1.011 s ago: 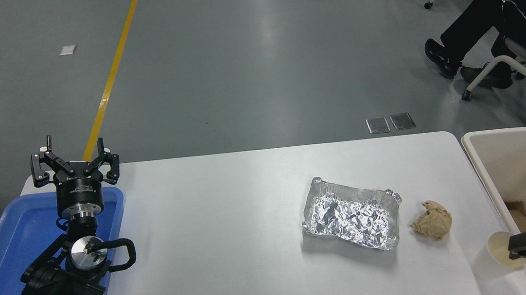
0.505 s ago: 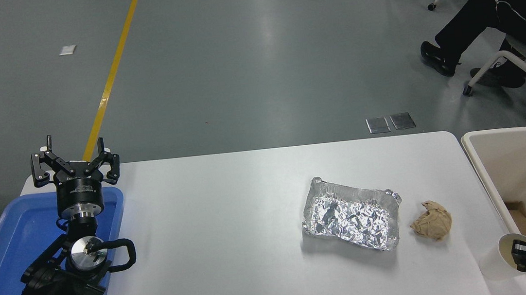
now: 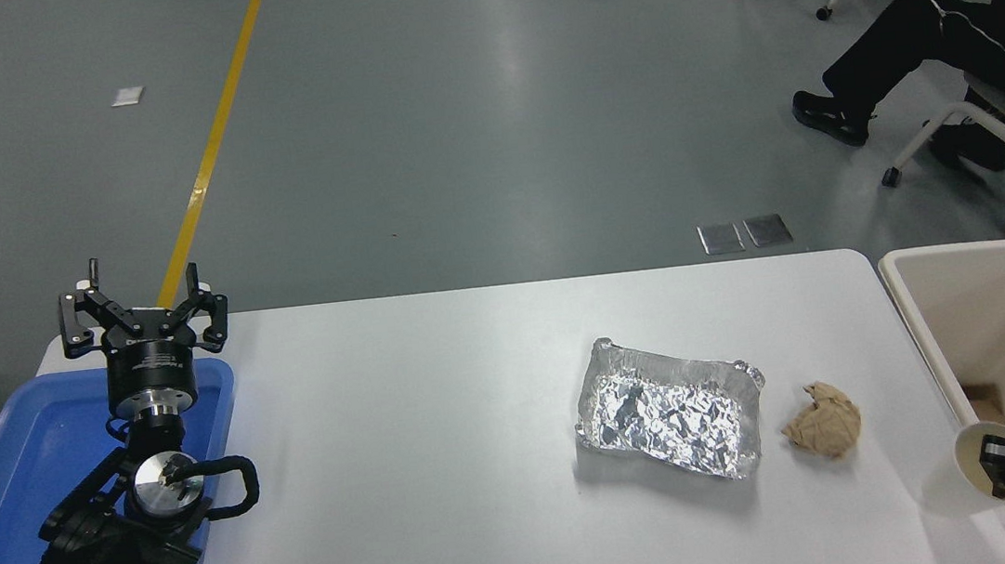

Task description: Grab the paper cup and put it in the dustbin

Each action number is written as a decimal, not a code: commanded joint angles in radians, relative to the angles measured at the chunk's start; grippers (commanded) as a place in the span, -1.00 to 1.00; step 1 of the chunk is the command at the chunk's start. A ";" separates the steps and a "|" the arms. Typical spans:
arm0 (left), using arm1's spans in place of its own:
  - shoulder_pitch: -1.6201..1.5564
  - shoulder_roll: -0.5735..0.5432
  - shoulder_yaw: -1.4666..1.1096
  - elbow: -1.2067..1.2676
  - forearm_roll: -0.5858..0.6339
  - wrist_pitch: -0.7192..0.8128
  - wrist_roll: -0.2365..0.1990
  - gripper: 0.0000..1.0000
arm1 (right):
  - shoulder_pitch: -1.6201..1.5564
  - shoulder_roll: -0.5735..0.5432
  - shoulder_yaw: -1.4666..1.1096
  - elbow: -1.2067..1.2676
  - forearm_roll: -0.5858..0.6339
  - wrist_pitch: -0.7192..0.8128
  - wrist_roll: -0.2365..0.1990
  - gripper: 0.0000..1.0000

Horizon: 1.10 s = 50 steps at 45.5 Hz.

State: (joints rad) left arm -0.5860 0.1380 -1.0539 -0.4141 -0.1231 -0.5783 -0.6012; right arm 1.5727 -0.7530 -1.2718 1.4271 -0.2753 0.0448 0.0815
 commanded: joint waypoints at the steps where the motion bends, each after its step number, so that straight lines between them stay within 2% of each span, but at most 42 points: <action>1: 0.000 -0.001 0.000 0.000 -0.001 0.000 0.000 0.98 | 0.349 0.076 -0.175 0.124 -0.016 0.043 0.003 -1.00; 22: 0.000 0.000 0.000 0.000 0.000 0.000 0.001 0.98 | 0.929 0.353 -0.147 0.297 -0.004 0.389 0.012 -1.00; 34: 0.000 0.000 0.000 0.000 0.000 0.000 0.001 0.98 | 1.035 0.376 -0.086 0.318 0.038 0.510 0.012 -1.00; 50: 0.000 0.000 0.000 0.000 0.000 0.000 0.001 0.98 | 1.031 0.371 -0.084 0.315 0.047 0.518 0.012 -1.00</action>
State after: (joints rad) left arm -0.5860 0.1377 -1.0539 -0.4146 -0.1227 -0.5783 -0.5999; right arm 2.5856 -0.3875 -1.3635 1.7385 -0.2373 0.5404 0.0933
